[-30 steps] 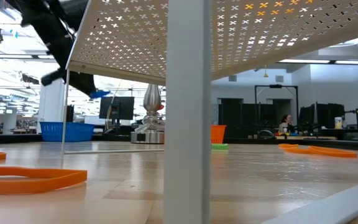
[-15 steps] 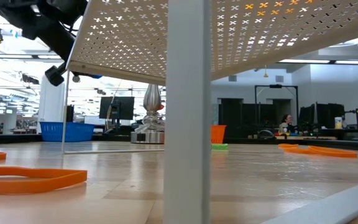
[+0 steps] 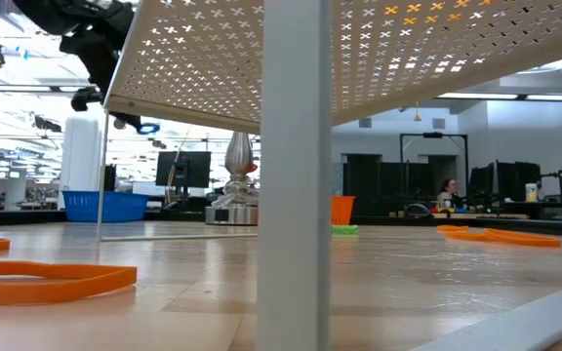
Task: Pick & Place Office Desk Supplies
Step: Put the blue spring keychain into the blue bin
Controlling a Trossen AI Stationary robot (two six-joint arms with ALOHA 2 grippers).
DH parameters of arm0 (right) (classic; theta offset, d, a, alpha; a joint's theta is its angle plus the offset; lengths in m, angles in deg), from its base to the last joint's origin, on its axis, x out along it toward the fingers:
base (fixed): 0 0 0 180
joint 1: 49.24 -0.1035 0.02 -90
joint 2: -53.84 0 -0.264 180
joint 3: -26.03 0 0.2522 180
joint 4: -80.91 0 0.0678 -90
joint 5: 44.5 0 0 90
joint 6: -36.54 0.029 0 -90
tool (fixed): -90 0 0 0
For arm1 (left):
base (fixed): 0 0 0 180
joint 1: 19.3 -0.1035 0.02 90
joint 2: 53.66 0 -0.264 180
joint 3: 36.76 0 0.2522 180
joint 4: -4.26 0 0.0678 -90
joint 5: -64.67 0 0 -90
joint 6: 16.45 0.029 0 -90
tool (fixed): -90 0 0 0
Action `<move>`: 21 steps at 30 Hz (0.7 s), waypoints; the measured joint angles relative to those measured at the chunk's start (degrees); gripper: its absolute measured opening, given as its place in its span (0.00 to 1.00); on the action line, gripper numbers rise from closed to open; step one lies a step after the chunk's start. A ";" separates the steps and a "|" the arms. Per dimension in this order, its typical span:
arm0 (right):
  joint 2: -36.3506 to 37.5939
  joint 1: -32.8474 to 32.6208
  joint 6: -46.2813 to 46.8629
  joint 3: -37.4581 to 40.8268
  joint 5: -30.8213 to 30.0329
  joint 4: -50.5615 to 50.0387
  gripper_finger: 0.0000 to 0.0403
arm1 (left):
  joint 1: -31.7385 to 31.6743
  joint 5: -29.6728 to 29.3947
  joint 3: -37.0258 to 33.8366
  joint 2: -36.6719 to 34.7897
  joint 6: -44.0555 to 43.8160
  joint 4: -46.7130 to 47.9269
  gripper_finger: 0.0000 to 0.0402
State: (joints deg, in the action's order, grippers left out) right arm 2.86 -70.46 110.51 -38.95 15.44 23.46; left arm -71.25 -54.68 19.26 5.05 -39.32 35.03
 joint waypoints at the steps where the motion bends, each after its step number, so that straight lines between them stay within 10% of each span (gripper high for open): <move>1: 0.00 0.00 0.04 0.00 0.01 -0.05 0.48 | -0.06 0.38 1.10 1.15 0.60 3.15 0.00; 21: 0.00 -0.15 0.42 0.00 0.00 -0.89 0.48 | 2.80 -8.85 8.79 21.20 -8.92 27.12 0.00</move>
State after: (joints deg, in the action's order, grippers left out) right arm 2.86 -70.61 110.93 -38.95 15.44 22.57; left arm -68.44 -63.54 28.05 26.25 -48.24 62.14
